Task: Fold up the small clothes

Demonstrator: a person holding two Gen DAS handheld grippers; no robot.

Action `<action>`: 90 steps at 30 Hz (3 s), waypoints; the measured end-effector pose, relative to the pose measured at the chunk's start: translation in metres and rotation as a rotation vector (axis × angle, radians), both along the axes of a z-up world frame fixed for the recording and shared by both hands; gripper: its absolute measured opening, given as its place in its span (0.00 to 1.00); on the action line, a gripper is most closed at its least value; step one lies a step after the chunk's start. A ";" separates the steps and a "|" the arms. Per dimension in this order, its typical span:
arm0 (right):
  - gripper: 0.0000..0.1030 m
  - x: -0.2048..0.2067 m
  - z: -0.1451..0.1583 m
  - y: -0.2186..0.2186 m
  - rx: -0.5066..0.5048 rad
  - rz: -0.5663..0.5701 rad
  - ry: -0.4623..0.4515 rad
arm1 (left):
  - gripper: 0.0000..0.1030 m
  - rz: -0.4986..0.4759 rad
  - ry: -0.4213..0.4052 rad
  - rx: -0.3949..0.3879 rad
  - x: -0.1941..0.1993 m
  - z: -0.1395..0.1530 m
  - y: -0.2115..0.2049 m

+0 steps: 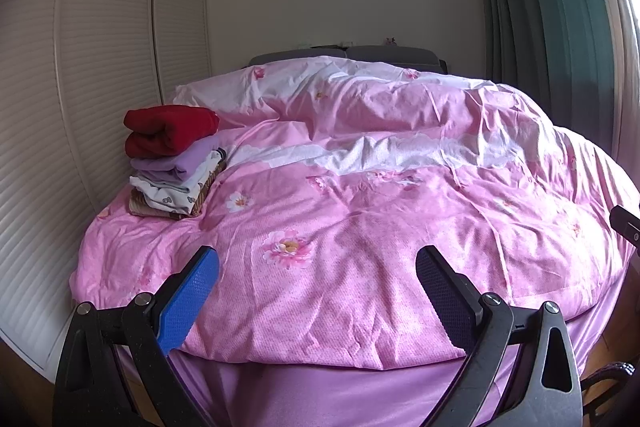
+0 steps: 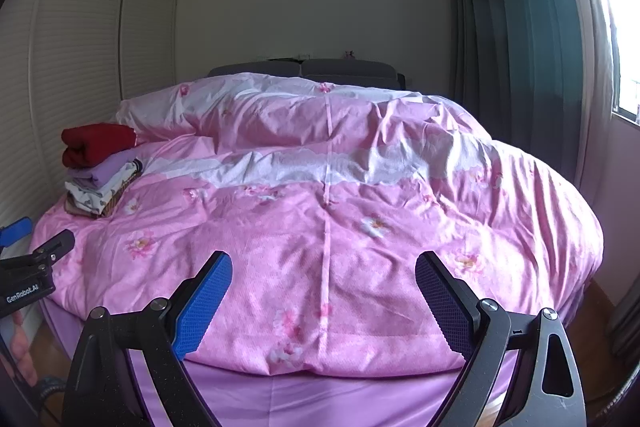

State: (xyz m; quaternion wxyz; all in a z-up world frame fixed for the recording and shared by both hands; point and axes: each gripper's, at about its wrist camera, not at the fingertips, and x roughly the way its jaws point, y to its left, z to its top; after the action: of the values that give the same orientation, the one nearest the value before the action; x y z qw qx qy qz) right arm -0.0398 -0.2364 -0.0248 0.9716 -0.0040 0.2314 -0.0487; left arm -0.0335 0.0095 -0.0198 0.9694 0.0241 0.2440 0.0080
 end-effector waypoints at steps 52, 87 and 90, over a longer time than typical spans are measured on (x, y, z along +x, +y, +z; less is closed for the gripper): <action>0.91 0.002 0.007 -0.005 -0.007 -0.010 -0.011 | 1.00 -0.011 0.009 0.004 0.000 0.000 -0.001; 0.99 0.001 0.007 -0.007 -0.024 -0.020 -0.032 | 1.00 -0.050 0.019 -0.012 -0.001 -0.002 0.001; 0.99 0.001 0.007 -0.006 -0.024 -0.020 -0.031 | 1.00 -0.062 0.023 -0.012 -0.001 -0.003 -0.001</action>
State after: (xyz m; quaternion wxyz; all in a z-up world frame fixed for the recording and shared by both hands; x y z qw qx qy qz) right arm -0.0393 -0.2427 -0.0176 0.9745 -0.0125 0.2157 -0.0613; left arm -0.0342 0.0089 -0.0225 0.9665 0.0260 0.2542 -0.0240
